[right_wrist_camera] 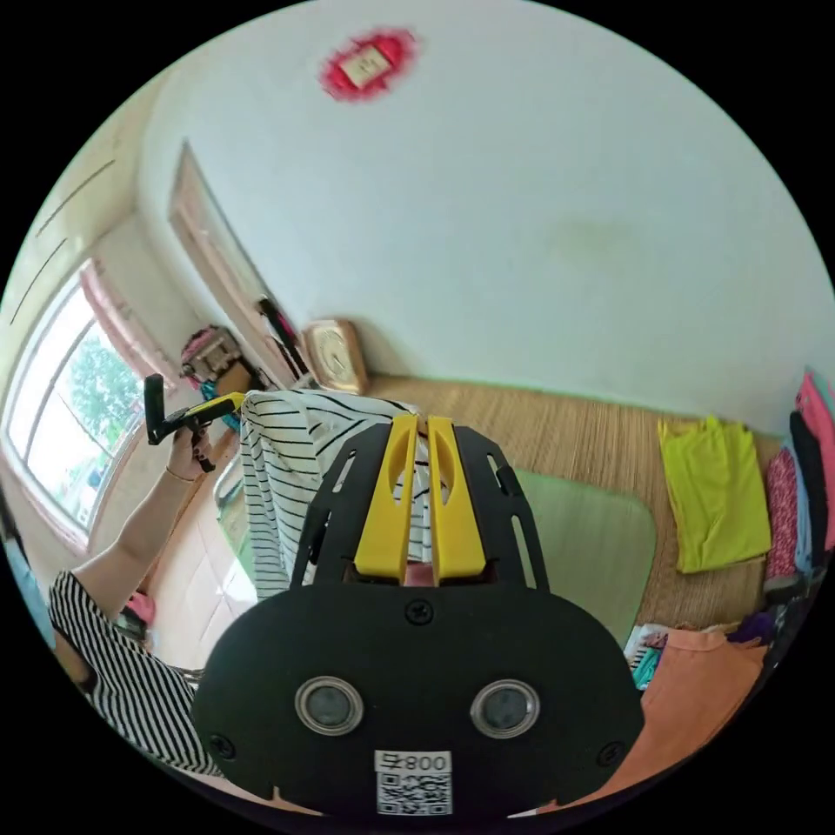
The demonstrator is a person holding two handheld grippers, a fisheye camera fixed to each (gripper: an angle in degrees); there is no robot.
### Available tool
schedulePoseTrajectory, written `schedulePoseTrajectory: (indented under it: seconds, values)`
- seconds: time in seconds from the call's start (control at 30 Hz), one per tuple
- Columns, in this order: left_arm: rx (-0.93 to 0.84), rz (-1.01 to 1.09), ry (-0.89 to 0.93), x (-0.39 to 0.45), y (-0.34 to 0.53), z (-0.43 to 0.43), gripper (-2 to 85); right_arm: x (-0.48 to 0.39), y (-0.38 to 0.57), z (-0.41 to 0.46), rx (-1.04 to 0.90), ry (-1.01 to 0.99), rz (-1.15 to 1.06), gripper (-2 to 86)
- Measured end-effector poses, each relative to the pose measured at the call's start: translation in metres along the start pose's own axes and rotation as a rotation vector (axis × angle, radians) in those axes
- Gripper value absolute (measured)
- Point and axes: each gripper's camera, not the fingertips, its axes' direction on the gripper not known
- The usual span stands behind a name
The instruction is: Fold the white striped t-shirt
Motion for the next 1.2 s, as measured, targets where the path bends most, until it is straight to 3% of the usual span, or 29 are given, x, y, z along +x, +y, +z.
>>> schedulePoseTrajectory:
  seconds: [0.17, 0.27, 0.53, 0.77, 1.2]
  values:
    - [-0.235, -0.311, 0.102, -0.1, 0.003, 0.13, 4.7, 0.165, 0.016, 0.186, -0.31, 0.129, 0.23, 3.5]
    - [-0.294, -0.34, 0.205, -0.116, 0.037, 0.146, 7.1, 0.222, 0.071, 0.218, -0.358, 0.05, 0.27, 5.6]
    - [-0.476, -0.404, 0.197, -0.102, 0.113, 0.109, 9.0, 0.246, 0.238, 0.222, -0.527, 0.088, 0.226, 7.8]
    - [-0.589, -0.369, 0.098, -0.094, 0.079, 0.133, 1.7, 0.269, 0.276, 0.275, -0.655, 0.229, 0.207, 1.9]
    - [-0.451, -0.357, -0.02, -0.14, 0.001, 0.073, 0.3, 0.317, 0.285, 0.24, -0.625, 0.19, 0.211, 0.1]
